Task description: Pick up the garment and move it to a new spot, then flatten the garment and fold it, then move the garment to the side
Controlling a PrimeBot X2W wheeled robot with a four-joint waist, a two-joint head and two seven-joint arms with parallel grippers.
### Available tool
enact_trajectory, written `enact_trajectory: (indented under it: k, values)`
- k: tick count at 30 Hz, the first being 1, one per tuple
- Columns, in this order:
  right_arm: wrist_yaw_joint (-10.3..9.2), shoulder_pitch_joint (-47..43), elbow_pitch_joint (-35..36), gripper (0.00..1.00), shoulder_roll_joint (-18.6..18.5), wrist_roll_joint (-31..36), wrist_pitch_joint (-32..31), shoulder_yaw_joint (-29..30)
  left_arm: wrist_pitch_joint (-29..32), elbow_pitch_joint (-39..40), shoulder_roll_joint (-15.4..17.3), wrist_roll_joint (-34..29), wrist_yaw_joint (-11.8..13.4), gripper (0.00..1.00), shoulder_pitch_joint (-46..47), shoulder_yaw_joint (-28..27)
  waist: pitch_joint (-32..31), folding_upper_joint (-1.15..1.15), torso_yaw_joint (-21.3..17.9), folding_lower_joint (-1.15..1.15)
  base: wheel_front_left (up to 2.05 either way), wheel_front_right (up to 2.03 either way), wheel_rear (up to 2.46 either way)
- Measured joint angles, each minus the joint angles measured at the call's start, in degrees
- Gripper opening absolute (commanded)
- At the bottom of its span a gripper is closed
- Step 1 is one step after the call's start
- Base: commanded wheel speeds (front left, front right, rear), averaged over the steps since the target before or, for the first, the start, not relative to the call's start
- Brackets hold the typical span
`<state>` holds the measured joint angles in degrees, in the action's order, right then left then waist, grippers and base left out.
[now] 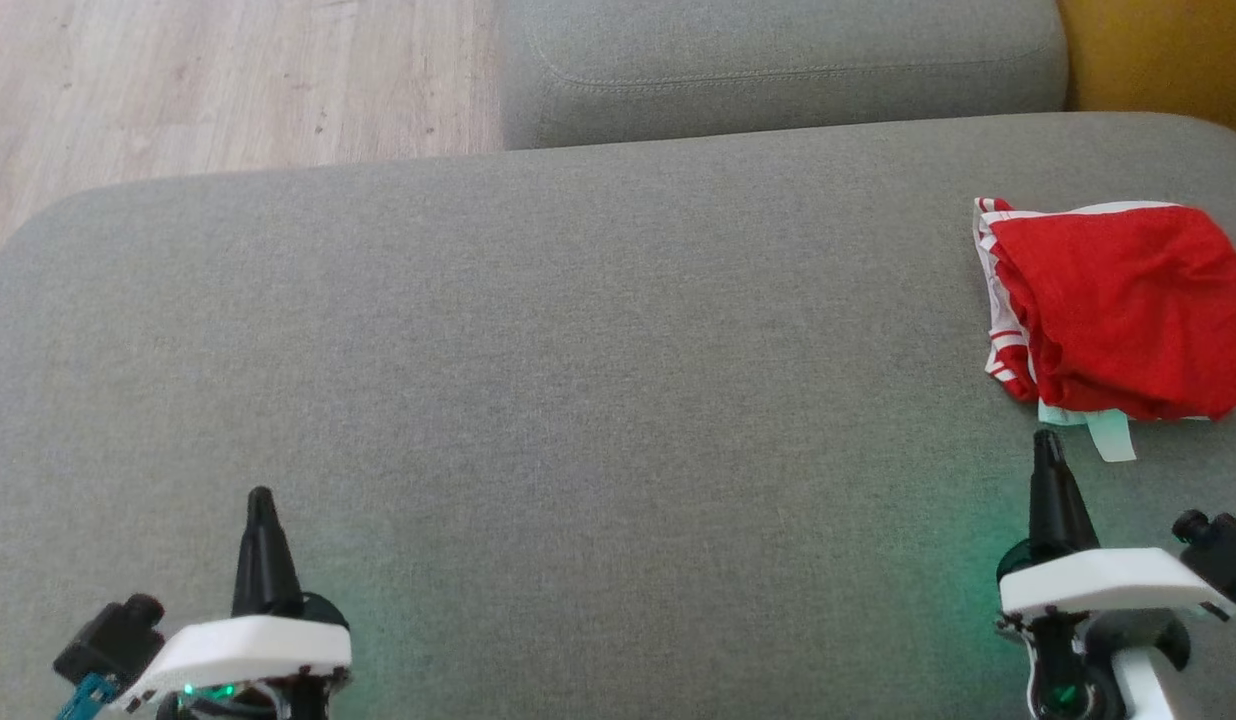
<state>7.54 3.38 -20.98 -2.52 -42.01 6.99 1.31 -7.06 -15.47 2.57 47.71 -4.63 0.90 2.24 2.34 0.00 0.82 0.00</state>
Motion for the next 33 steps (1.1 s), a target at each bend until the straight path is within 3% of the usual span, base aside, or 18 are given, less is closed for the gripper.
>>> enact_trajectory:
  k: [33]
  values:
    - [-0.01,0.0,1.8,0.00,0.0,-20.0,-5.3,2.6,5.4,-0.1,0.0,17.6,-0.9,0.00,1.2,-2.4,-0.9,0.00,-0.3,0.00,0.00,0.00,0.00]
